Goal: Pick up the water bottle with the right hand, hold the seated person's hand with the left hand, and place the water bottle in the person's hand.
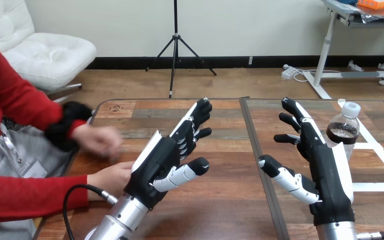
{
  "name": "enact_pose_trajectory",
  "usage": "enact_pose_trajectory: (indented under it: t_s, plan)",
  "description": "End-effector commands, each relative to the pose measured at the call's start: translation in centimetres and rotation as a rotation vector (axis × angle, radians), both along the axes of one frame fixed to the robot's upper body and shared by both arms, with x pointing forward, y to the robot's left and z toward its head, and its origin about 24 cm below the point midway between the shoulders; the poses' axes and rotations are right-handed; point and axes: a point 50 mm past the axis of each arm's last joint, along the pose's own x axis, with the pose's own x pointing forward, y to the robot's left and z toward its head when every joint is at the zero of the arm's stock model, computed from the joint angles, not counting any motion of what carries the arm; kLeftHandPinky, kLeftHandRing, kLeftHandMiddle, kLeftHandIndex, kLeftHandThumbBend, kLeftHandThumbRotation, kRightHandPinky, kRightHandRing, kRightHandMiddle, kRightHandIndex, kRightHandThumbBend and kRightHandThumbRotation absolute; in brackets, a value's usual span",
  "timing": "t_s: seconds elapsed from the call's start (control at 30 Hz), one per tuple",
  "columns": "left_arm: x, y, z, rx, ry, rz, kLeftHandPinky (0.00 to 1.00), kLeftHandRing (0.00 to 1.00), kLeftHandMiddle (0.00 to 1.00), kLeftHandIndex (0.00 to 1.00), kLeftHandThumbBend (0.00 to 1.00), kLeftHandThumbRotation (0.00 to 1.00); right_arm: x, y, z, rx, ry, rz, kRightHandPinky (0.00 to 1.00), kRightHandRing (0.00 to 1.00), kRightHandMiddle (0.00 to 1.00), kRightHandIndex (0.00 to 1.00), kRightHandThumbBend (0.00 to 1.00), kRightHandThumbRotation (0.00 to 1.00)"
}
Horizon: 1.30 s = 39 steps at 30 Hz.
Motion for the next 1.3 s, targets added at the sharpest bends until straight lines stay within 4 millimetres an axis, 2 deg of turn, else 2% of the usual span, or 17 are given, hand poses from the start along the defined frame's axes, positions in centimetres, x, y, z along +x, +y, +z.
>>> enact_pose_trajectory:
  t_s: [0.0, 1.27]
  plan:
    - [1.42, -0.29, 2.33, -0.011, -0.119, 0.009, 0.91, 0.99, 1.0, 1.0, 1.0, 0.73, 0.63, 0.68, 1.45, 0.017, -0.086, 0.019, 0.7, 0.89, 0.93, 0.91, 1.0, 0.71]
    - [1.06, -0.38, 1.91, -0.02, -0.105, 0.017, 0.92, 0.99, 1.0, 1.0, 1.0, 0.73, 0.59, 1.04, 1.54, 0.018, -0.084, 0.033, 0.72, 0.89, 0.93, 0.9, 1.0, 0.69]
